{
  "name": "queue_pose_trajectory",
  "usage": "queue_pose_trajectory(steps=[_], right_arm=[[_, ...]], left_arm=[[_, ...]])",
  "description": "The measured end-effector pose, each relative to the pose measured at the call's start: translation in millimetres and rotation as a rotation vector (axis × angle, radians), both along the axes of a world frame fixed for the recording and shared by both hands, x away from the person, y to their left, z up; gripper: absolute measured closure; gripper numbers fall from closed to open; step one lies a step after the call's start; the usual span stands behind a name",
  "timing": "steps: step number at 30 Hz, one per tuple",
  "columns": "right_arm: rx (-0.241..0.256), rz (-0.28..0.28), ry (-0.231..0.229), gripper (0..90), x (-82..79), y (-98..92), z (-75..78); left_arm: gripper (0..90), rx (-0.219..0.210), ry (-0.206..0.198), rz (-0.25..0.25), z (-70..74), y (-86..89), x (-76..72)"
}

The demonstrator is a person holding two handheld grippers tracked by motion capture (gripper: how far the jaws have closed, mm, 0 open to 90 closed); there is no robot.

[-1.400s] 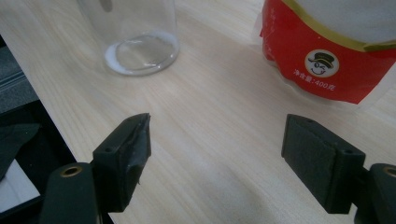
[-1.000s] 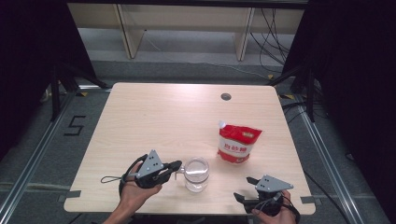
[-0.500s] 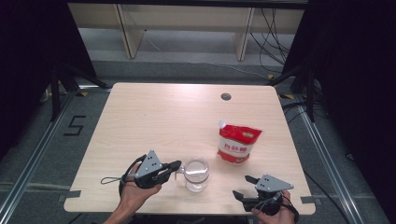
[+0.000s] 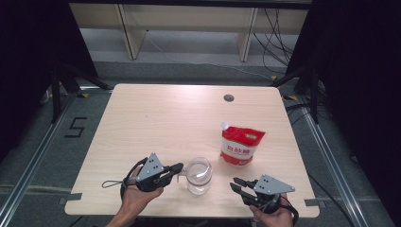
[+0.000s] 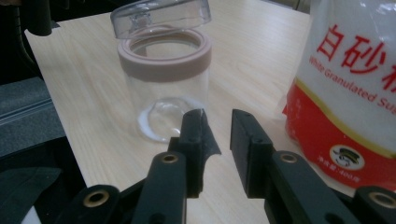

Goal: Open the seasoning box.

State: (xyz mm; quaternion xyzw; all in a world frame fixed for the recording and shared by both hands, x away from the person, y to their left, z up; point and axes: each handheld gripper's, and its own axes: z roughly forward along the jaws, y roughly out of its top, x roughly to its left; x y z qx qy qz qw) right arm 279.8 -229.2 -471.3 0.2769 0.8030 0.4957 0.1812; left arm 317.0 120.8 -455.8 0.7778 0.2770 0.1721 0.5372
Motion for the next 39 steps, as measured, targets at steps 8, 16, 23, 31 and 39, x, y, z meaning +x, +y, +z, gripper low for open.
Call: queue_pose_trajectory(steps=[8, 16, 23, 31, 39], right_arm=[[0.026, 0.049, -0.025, 86.5, 8.0, 16.4, 3.2], [0.012, 0.097, -0.044, 89.6, 16.8, 37.2, 5.6], [0.005, 0.104, -0.040, 90.0, 20.4, 47.9, 7.4], [0.004, 0.117, -0.039, 90.0, 23.5, 51.4, 13.2], [0.002, 0.122, -0.045, 90.0, 23.9, 54.1, 18.7]], left_arm=[[88.7, 0.002, -0.002, -0.002, 0.0, 0.2, 0.0], [88.7, 0.003, -0.007, -0.002, -0.3, 0.2, -0.3], [88.7, 0.000, -0.005, -0.003, -0.4, 0.4, -0.1], [88.7, -0.007, 0.001, -0.005, -0.6, 0.9, 0.5], [83.0, 0.001, 0.004, -0.029, 0.0, 4.9, 3.5]])
